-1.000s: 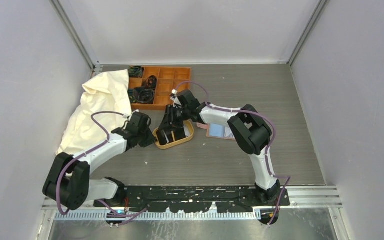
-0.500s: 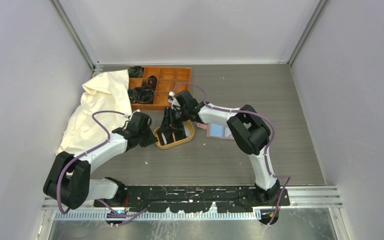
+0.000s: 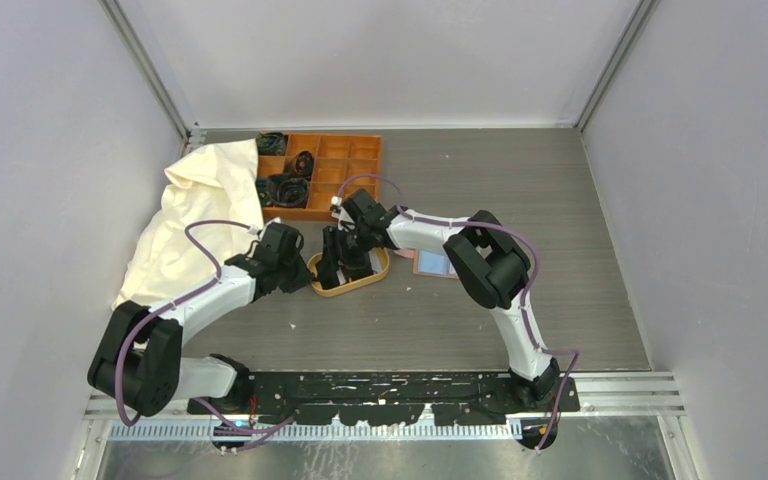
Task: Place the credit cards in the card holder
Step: Pick up the credit card from the storage box.
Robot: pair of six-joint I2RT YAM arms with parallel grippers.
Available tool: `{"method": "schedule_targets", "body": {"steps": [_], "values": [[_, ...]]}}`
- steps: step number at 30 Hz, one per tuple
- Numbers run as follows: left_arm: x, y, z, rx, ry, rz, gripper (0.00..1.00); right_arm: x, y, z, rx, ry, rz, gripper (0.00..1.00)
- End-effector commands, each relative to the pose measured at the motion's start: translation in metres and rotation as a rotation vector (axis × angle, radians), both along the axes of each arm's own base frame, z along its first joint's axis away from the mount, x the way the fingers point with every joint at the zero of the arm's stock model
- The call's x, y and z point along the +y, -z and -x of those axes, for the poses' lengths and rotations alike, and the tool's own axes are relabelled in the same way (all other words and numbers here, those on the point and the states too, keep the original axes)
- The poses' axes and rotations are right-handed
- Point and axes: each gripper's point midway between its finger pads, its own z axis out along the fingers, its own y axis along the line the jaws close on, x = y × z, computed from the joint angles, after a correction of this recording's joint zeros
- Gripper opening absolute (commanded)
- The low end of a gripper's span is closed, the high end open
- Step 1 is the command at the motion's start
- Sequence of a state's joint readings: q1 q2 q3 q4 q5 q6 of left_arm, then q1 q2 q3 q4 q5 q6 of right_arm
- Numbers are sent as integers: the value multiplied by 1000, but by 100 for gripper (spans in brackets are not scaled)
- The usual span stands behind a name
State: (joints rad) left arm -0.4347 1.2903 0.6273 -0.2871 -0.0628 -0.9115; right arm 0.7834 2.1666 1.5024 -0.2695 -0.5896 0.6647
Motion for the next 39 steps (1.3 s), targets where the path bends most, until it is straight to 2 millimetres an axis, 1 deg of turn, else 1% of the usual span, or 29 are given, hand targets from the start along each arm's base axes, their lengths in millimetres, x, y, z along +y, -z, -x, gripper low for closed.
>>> {"method": "schedule_targets", "body": {"steps": [1, 4, 7, 11, 13, 16, 19, 24, 26, 33, 35, 39], "values": [[-18, -31, -26, -112, 18, 73, 0, 6, -16, -7, -27, -22, -57, 53], [-17, -31, -25, -111, 20, 68, 0, 13, -23, -3, 30, -44, -128, 52], [-16, -31, -24, -111, 20, 61, 0, 12, -32, -6, 51, -49, -177, 50], [-16, -30, -25, -111, 23, 60, 0, 4, -48, -15, 57, -46, -237, 48], [-18, -30, -26, -110, 28, 63, 0, -2, -52, -20, 62, -41, -249, 47], [-19, -29, -26, -105, 32, 64, 0, -12, -50, -28, 68, -22, -242, 46], [-19, -28, -26, -104, 35, 61, 0, -21, -38, -28, 76, -24, -195, 45], [-19, -29, -26, -102, 41, 61, 1, -27, -26, -29, 98, -18, -161, 41], [-19, -29, -26, -101, 44, 59, 1, -31, -23, -33, 96, -7, -148, 40], [-21, -30, -26, -102, 56, 59, 2, -50, -24, -48, 87, 41, -129, 34], [-21, -30, -26, -100, 58, 61, 2, -53, -23, -50, 81, 45, -123, 31], [-20, -31, -26, -105, 54, 60, 2, -55, -22, -51, 77, 43, -108, 31]]}}
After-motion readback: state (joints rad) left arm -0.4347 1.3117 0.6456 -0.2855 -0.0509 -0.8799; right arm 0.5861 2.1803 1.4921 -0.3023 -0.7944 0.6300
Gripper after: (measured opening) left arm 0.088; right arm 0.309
